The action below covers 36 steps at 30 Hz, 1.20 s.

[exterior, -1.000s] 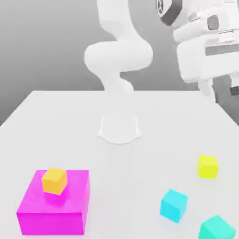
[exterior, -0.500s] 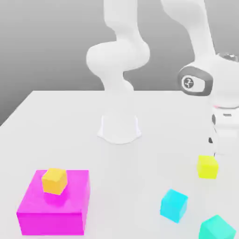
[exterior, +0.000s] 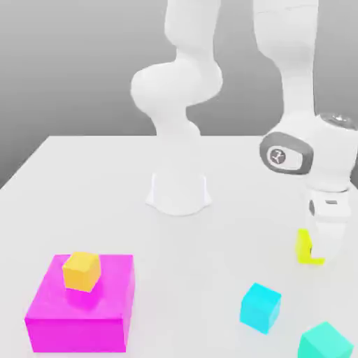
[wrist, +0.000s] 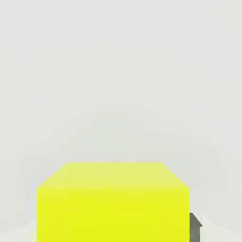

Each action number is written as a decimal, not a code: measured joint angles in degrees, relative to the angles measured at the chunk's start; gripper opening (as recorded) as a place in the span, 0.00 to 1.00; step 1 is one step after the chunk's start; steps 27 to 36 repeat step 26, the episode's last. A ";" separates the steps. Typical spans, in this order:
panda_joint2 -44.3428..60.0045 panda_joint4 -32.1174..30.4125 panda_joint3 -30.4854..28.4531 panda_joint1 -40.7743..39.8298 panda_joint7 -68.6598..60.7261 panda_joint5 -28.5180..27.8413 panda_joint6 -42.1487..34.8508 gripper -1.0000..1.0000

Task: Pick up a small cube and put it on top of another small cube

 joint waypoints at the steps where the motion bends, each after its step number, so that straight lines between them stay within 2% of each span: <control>1: -2.04 -0.39 0.79 -0.41 -1.15 1.61 -1.62 0.00; 3: -4.99 -0.18 1.34 -1.16 -3.75 4.10 -4.80 0.00; 5: -4.62 2.78 0.57 -3.26 -7.18 4.56 -7.52 0.00; 18: 5.35 28.85 -5.55 -16.44 -34.44 5.62 -23.57 0.00; 22: 12.11 31.15 -6.17 -17.38 -36.47 5.28 -18.99 0.00; 23: 13.53 31.25 -6.27 -17.38 -36.46 5.18 -17.68 1.00; 36: 13.53 31.25 -6.27 -17.38 -36.46 5.18 -17.68 1.00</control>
